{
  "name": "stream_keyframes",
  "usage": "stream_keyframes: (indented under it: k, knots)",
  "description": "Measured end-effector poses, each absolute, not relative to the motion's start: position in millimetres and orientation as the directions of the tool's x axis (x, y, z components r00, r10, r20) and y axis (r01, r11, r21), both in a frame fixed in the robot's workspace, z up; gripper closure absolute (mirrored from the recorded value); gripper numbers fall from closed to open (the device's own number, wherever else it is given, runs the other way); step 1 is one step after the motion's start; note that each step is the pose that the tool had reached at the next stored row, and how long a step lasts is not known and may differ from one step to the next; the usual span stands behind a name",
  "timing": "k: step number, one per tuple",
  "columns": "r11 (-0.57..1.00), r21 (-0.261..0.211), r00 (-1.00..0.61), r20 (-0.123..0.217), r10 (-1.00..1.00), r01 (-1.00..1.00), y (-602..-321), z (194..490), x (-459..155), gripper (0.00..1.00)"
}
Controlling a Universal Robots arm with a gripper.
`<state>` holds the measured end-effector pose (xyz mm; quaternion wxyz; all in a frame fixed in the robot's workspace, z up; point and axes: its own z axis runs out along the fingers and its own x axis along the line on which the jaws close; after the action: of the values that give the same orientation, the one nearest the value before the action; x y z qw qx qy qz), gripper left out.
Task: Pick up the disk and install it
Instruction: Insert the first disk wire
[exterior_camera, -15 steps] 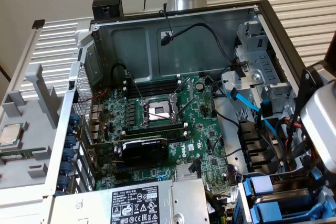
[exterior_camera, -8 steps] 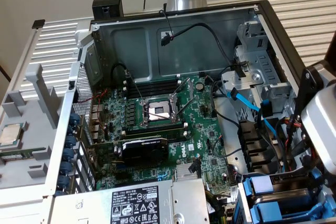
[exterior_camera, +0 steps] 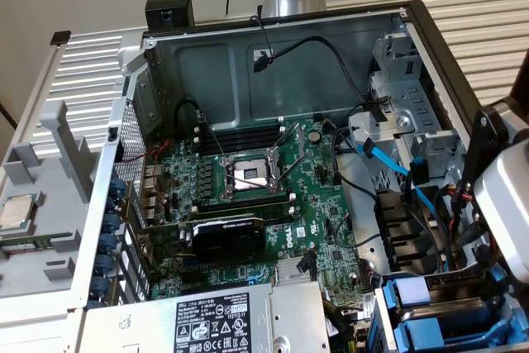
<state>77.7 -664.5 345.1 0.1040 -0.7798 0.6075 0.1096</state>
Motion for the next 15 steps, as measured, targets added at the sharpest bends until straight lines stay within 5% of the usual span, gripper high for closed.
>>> stream_keyframes:
  k: [15]
  knots:
    - [-0.240, -0.025, 0.237, -0.303, -0.923, -0.970, -665.5, 343.7, 79.6, 0.56]
